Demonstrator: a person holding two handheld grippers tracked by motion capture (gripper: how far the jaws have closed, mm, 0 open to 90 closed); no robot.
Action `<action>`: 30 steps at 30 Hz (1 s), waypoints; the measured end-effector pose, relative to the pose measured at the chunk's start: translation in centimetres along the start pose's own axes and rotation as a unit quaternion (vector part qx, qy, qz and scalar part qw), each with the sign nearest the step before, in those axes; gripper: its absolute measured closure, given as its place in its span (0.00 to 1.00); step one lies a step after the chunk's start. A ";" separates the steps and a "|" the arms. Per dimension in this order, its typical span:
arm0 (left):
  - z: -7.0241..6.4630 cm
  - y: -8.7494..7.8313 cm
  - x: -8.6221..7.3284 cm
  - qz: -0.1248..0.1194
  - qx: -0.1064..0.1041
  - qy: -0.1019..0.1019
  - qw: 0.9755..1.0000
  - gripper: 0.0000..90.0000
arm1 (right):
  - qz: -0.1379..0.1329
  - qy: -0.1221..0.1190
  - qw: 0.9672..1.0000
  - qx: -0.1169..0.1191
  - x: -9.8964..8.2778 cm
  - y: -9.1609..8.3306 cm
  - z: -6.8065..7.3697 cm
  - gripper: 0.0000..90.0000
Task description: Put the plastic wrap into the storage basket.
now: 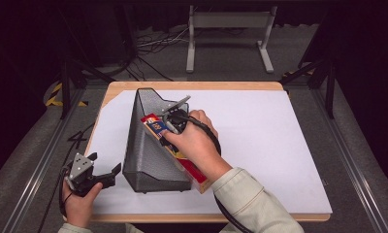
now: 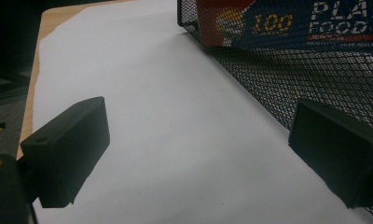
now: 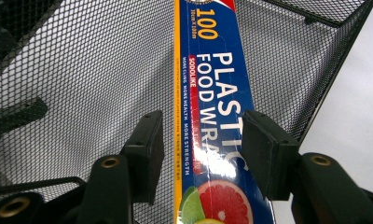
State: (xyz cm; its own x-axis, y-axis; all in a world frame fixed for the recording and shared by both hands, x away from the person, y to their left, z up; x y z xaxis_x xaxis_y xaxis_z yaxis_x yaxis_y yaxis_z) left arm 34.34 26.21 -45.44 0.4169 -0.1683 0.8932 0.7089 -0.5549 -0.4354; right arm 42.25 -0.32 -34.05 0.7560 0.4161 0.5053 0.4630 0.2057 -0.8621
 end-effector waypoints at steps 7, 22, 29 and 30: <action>0.0 0.1 0.0 -0.002 0.002 -0.001 1.000 0.07 | -0.023 -0.011 1.000 0.015 -0.1 0.0 -0.2 0.46; 0.0 -0.1 0.1 -0.008 0.007 0.000 1.000 0.07 | -0.186 -0.068 0.978 0.063 0.0 -2.8 -1.9 0.21; -0.1 -0.1 0.2 -0.010 0.008 0.002 1.000 0.07 | -0.228 -0.082 0.968 0.072 -0.7 -4.7 -3.0 0.18; -0.1 -0.1 0.2 -0.011 0.009 0.002 1.000 0.07 | -0.228 -0.082 0.968 0.072 -0.8 -4.8 -3.2 0.18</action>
State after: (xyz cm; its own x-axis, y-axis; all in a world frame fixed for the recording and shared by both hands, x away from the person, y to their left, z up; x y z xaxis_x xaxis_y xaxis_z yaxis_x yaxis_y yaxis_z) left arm 34.35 26.14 -45.19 0.3994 -0.1601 0.9027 0.7272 -0.5442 -0.4183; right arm 40.89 -4.44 -30.22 0.3994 0.3855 0.8318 0.6524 0.5179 -0.5533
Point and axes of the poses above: each handheld gripper's, and its own axes: y roughly forward along the jaws, x roughly out of its top, z roughly to its left, the point moved 3 cm from there along y, roughly forward along the jaws, and after that the axes turned 11 degrees about -x, right-handed, at the moved point
